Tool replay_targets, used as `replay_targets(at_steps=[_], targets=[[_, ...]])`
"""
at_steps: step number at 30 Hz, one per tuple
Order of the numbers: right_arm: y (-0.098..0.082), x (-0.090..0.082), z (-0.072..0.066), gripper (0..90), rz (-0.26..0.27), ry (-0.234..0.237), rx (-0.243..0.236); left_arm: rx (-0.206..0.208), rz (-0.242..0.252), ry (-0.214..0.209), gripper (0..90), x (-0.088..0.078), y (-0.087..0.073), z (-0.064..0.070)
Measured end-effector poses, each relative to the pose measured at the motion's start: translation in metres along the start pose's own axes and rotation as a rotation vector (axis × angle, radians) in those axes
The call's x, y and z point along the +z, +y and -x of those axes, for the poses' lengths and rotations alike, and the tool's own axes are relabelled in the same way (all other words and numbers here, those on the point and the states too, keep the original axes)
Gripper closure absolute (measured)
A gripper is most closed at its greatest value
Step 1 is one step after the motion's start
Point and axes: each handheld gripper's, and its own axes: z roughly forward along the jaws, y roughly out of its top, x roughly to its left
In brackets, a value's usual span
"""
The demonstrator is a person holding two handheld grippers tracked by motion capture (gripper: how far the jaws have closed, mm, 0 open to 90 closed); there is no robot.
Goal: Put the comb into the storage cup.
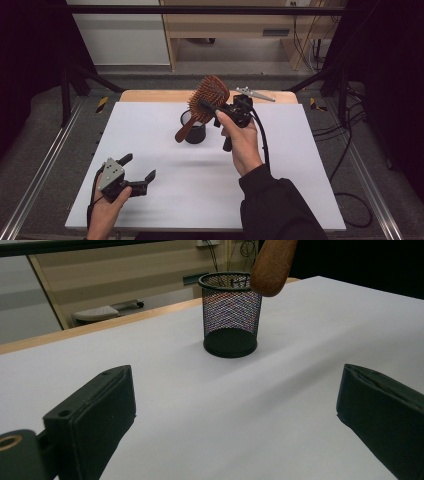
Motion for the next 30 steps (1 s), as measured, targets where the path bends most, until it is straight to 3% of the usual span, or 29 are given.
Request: replay_targets(at_steps=[13, 30], targets=[[0.005, 0.007, 0.01, 52.0, -0.008, -0.037, 0.012, 0.003, -0.003, -0.002, 2.5, -0.001, 0.0, 0.0], [0.006, 0.01, 0.015, 51.9, -0.005, -0.041, 0.021, 0.01, -0.007, -0.005, 2.6, 0.0, 0.0, 0.001]])
